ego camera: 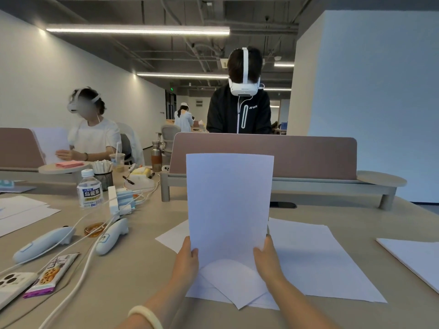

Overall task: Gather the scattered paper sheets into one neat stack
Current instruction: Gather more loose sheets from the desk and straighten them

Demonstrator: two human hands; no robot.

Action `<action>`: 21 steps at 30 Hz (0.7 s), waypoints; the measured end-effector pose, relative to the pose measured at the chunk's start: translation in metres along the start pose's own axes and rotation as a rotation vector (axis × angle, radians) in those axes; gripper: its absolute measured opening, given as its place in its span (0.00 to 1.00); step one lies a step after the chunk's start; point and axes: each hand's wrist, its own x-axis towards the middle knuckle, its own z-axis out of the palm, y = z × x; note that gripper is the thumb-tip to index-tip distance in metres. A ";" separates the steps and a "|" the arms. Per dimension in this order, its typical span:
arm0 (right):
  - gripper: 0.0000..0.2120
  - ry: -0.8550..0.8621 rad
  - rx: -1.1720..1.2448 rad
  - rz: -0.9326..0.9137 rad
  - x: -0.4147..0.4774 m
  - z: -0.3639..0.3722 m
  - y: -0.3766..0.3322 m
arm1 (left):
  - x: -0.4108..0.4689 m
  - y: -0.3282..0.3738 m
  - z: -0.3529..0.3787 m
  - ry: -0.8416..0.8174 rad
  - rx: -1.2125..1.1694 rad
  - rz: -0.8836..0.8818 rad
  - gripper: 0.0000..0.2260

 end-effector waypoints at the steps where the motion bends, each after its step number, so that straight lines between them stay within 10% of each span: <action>1: 0.22 -0.009 -0.008 0.009 -0.003 0.001 0.004 | -0.001 -0.003 0.001 -0.005 0.012 -0.010 0.12; 21: 0.18 0.105 -0.079 0.010 0.005 -0.062 0.011 | -0.017 0.044 0.039 -0.102 0.017 0.000 0.14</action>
